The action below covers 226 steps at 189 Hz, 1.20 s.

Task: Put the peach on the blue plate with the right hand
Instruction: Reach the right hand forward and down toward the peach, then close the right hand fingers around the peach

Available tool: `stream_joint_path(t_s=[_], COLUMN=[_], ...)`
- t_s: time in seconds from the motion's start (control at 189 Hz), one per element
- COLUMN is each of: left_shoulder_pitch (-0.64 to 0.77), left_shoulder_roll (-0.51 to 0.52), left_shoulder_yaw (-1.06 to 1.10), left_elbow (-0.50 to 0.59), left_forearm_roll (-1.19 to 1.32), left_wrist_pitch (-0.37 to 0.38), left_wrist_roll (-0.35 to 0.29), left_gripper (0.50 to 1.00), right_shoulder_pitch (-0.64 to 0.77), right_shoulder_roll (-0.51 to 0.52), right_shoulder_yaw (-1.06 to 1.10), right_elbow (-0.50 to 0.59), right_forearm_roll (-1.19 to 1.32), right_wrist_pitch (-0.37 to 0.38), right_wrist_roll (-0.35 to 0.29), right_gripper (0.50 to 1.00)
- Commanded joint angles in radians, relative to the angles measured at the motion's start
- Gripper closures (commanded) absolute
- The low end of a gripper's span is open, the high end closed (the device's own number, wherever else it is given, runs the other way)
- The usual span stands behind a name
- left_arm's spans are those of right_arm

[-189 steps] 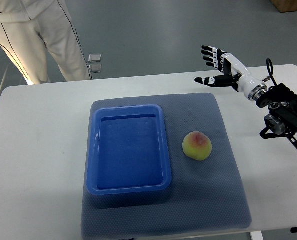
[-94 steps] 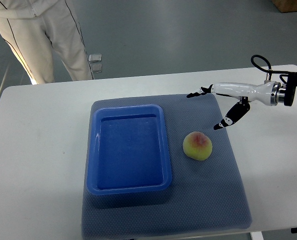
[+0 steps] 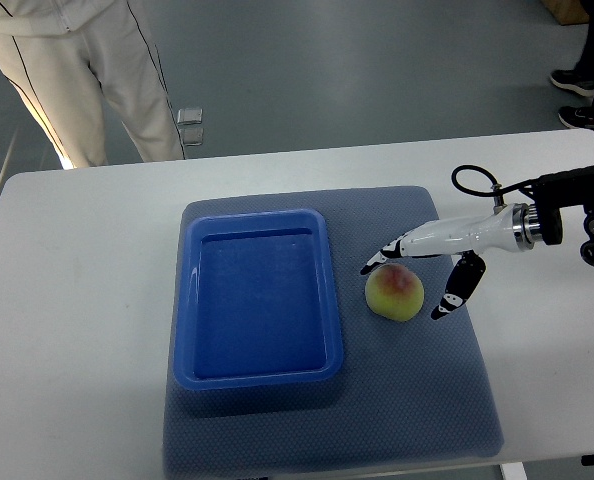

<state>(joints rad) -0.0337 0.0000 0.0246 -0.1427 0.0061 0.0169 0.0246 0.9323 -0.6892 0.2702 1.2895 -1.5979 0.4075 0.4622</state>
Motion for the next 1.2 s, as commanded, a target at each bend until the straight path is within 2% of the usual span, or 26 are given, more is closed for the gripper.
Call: stream_joint_path(t_s=[0.0,0.313,0.52,0.673,0.727,0.859,1.193], left_shoulder_pitch=[0.000,0.000,0.000,0.000,0.000,0.000,0.000], left_shoulder_roll=[0.000,0.000,0.000,0.000,0.000,0.000,0.000], left_shoulder_yaw=[0.000,0.000,0.000,0.000,0.000,0.000,0.000], left_elbow=[0.000,0.000,0.000,0.000,0.000,0.000,0.000], left_forearm_roll=[0.000,0.000,0.000,0.000,0.000,0.000,0.000], left_wrist_pitch=[0.000,0.000,0.000,0.000,0.000,0.000,0.000], left_wrist_roll=[0.000,0.000,0.000,0.000,0.000,0.000,0.000], left_gripper=[0.500,0.500,0.500,0.500,0.500,0.500,0.500], right_shoulder_pitch=[-0.009,-0.061,-0.076,-0.078,-0.081,-0.087,-0.066], right_shoulder_roll=[0.033,0.102,0.103,0.105,0.105,0.105,0.111], right_shoulder_yaw=[0.000,0.000,0.001,0.000,0.000,0.001,0.015], right_elbow=[-0.016,-0.101,-0.116,-0.127,-0.134,-0.137,-0.133], right_forearm_roll=[-0.016,-0.025,-0.027,-0.030,-0.030,-0.030,-0.014], right_wrist_pitch=[-0.004,-0.058,-0.078,-0.076,-0.078,-0.078,-0.067], right_wrist_roll=[-0.010,-0.027,-0.027,-0.028,-0.028,-0.053,-0.051], right_gripper=[0.574,0.574,0.576,0.638,0.673,0.732,0.740])
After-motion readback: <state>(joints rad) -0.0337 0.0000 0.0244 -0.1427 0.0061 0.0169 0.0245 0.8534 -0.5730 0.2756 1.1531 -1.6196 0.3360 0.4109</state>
